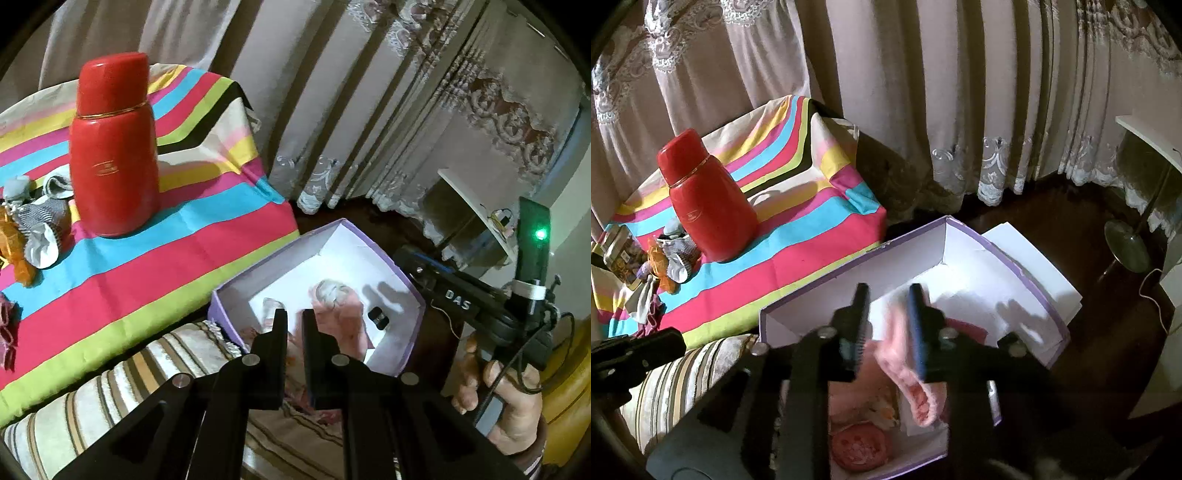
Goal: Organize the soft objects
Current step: 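Carry the pink hat and bunny-print cloth over the box and open both tools, then move both open tools from the box back over the bed, then grasp the white drawstring bag with the left tool while the right tool grasps the orange mesh pouch, then carry the white bag and orange pouch over the box and open both tools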
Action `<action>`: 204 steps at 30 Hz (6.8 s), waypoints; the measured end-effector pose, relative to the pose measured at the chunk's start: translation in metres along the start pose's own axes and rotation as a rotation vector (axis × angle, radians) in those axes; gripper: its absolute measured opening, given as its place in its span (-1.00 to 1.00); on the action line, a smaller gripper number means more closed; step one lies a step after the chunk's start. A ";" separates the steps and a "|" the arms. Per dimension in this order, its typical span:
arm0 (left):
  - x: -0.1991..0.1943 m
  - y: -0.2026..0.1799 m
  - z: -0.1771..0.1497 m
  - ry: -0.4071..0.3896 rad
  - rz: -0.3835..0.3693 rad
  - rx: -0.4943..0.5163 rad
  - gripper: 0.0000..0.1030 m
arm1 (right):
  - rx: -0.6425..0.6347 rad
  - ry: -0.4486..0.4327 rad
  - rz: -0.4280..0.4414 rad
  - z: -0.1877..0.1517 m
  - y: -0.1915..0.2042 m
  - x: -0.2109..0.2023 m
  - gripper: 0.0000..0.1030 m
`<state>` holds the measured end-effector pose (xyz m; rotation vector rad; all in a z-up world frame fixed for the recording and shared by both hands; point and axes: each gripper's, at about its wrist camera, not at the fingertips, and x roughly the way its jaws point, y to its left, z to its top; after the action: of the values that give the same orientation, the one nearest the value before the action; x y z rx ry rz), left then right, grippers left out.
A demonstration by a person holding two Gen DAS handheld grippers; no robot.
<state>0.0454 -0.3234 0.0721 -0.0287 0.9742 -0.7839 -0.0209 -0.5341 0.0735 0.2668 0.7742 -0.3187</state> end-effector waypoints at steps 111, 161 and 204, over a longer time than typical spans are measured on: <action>-0.147 0.380 -0.048 -0.486 0.518 -0.602 -0.93 | -0.679 0.108 0.363 -0.035 0.467 0.169 -0.06; -0.142 0.365 -0.053 -0.350 0.635 -0.591 -0.78 | -0.472 0.036 0.518 -0.016 0.365 0.076 -0.62; -0.103 0.168 -0.001 -0.343 0.116 -0.354 -0.78 | -0.230 0.027 0.291 -0.006 0.158 0.036 -0.62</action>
<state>0.1102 -0.1378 0.0862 -0.3984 0.7691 -0.4721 0.0593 -0.3933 0.0622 0.1633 0.7794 0.0493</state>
